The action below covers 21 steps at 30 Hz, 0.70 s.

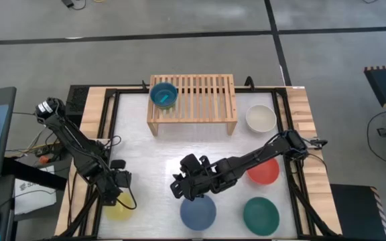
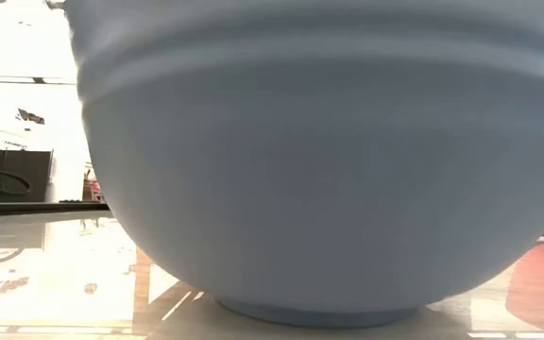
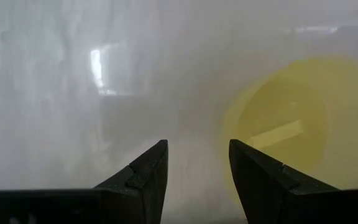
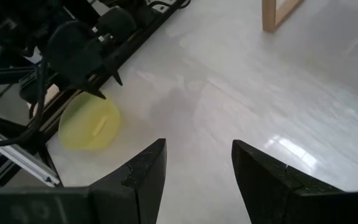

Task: Place and stack bowls onto a shelf
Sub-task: Stack the transparent yellow bowl on top of the transparent blue bowl

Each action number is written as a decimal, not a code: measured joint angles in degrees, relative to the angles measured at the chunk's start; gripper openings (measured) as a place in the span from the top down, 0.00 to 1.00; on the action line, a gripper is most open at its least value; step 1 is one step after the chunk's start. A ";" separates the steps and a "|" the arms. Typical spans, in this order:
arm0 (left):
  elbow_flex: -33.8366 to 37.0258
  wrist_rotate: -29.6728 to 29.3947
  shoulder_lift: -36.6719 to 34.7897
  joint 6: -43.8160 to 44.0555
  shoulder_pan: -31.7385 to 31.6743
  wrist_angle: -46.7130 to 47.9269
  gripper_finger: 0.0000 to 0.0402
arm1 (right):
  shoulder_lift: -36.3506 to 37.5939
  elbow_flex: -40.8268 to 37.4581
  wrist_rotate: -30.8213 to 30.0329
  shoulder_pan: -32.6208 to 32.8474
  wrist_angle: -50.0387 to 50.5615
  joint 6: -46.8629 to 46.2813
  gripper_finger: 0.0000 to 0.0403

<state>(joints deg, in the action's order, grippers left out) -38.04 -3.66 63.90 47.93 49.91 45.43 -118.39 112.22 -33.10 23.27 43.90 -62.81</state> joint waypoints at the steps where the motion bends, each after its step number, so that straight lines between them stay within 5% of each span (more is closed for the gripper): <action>1: 0.00 0.16 0.00 0.20 0.00 -1.06 0.62 | 0.00 0.00 0.11 0.00 0.00 -0.05 0.48; 13: 0.00 -0.98 0.20 2.39 0.00 -3.37 0.62 | 0.00 0.00 1.95 0.36 0.63 0.03 0.48; 21: 0.00 2.46 7.08 1.84 0.00 -6.05 0.62 | 0.00 0.00 2.57 0.35 0.68 0.11 0.48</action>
<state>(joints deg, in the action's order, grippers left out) -38.04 -1.20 70.98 49.77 49.91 39.38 -118.39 112.22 -30.52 23.62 44.58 -62.70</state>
